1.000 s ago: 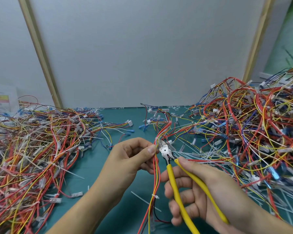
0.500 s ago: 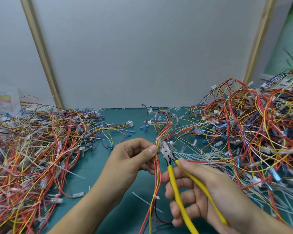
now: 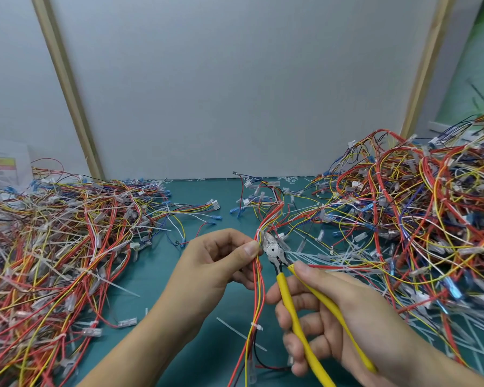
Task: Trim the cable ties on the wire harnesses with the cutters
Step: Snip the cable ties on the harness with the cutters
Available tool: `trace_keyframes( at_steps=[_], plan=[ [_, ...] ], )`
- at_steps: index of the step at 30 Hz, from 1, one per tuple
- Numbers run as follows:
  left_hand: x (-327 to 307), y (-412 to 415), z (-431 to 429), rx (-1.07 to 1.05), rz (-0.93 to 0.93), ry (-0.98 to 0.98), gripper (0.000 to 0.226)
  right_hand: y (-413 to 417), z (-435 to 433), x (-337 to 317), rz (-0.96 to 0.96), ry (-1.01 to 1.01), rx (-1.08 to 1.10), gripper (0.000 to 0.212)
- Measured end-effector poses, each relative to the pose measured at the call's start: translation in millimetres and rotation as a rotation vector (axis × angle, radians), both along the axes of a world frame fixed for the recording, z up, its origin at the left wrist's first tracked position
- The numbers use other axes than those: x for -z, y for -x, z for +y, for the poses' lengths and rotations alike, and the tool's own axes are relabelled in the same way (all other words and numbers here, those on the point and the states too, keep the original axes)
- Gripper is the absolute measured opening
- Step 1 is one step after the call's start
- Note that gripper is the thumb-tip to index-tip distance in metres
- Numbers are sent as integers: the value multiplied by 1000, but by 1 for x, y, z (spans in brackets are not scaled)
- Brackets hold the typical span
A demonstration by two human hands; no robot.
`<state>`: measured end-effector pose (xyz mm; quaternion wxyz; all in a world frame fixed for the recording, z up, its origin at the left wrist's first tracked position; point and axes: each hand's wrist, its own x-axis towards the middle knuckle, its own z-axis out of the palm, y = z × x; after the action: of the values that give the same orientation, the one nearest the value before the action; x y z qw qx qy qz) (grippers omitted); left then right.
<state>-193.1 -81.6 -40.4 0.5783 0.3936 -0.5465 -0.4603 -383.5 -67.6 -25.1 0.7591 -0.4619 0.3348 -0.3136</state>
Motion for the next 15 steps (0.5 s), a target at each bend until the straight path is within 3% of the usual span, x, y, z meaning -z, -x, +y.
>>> trace_keyframes(
  at_steps=[10,15],
  plan=[
    [2,-3,-1,-10,-14,-15,21,3,1,0,-10,-42,75,42],
    [-1,-2,1,22,55,-43,15,0,-3,1,-95,71,219,52]
  ],
)
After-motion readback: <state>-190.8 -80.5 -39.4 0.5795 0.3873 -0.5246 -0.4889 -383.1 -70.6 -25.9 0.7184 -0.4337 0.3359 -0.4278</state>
